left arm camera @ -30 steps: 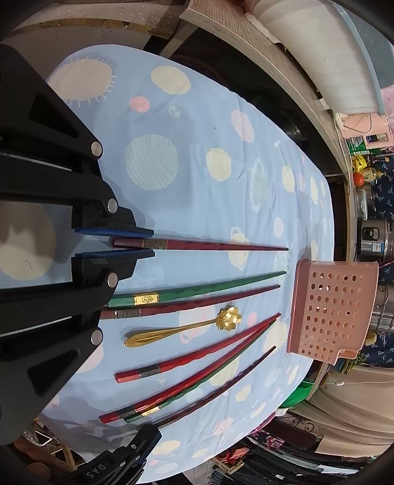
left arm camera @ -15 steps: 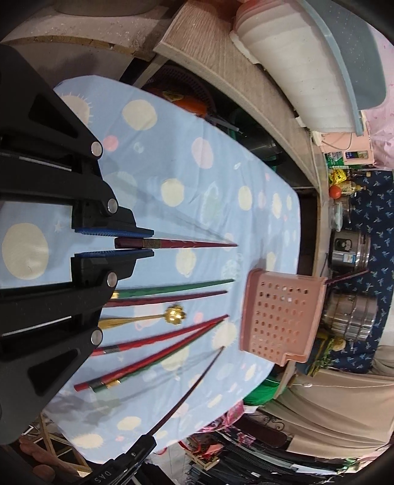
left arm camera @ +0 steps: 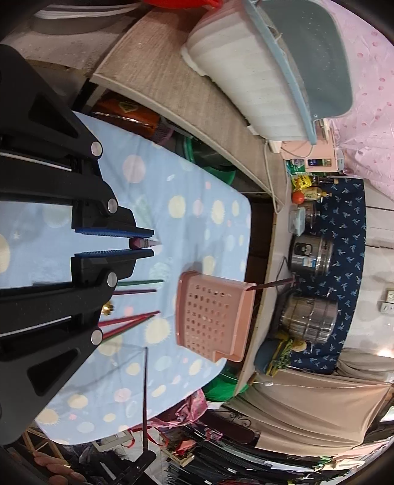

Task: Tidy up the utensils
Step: 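Lift both chopsticks into the pink basket and open both tools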

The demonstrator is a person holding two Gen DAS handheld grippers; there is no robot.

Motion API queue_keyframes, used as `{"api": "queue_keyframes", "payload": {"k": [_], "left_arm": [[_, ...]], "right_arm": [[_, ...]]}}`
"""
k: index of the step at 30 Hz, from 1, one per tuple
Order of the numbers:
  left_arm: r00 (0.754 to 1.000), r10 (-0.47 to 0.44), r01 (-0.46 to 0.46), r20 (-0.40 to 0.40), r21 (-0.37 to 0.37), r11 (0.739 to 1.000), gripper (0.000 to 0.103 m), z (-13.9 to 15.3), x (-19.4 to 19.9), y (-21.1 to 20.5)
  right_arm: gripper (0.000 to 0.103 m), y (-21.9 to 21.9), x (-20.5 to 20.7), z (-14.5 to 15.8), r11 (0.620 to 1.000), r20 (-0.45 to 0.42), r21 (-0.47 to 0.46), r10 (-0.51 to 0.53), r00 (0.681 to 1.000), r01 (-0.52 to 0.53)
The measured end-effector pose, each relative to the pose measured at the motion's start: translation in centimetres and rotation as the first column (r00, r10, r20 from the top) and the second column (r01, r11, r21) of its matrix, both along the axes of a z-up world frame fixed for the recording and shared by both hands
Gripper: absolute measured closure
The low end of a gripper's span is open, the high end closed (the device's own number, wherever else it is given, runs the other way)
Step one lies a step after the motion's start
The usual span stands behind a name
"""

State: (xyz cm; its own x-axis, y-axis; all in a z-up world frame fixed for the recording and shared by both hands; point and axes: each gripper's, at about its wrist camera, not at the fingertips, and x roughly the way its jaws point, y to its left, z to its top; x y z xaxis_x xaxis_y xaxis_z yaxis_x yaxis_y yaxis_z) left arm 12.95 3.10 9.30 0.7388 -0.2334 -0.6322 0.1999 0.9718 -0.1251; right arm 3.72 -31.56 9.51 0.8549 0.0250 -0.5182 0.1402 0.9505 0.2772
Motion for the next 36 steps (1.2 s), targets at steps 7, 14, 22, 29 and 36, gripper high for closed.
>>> {"api": "queue_keyframes", "payload": {"k": [7, 14, 22, 29, 36], "left_arm": [[0.999, -0.004, 0.005, 0.041, -0.023, 1.000, 0.096, 3.3, 2.9, 0.1], [0.995, -0.027, 0.030, 0.094, -0.033, 0.999, 0.096, 7.4, 5.5, -0.9], [0.976, -0.056, 0.071, 0.211, -0.062, 0.996, 0.096, 13.6, 7.3, -3.1], [0.940, -0.055, 0.098, 0.336, -0.111, 0.989, 0.096, 19.0, 9.5, -5.7], [0.913, -0.025, 0.085, 0.408, -0.129, 0.988, 0.096, 20.1, 12.3, -8.0]], "right_arm": [[0.096, -0.8, 2.5, 3.3, 1.000, 0.041, -0.019, 0.019, 0.999, -0.018], [0.096, -1.4, 5.5, 6.6, 0.999, 0.095, -0.007, 0.040, 0.995, -0.039], [0.096, -1.1, 8.7, 11.4, 0.998, 0.203, -0.021, 0.061, 0.977, -0.058], [0.096, -1.0, 12.9, 15.7, 0.999, 0.297, -0.003, 0.052, 0.953, -0.054], [0.096, -1.1, 17.1, 16.7, 0.998, 0.339, 0.035, 0.030, 0.940, -0.045]]}}
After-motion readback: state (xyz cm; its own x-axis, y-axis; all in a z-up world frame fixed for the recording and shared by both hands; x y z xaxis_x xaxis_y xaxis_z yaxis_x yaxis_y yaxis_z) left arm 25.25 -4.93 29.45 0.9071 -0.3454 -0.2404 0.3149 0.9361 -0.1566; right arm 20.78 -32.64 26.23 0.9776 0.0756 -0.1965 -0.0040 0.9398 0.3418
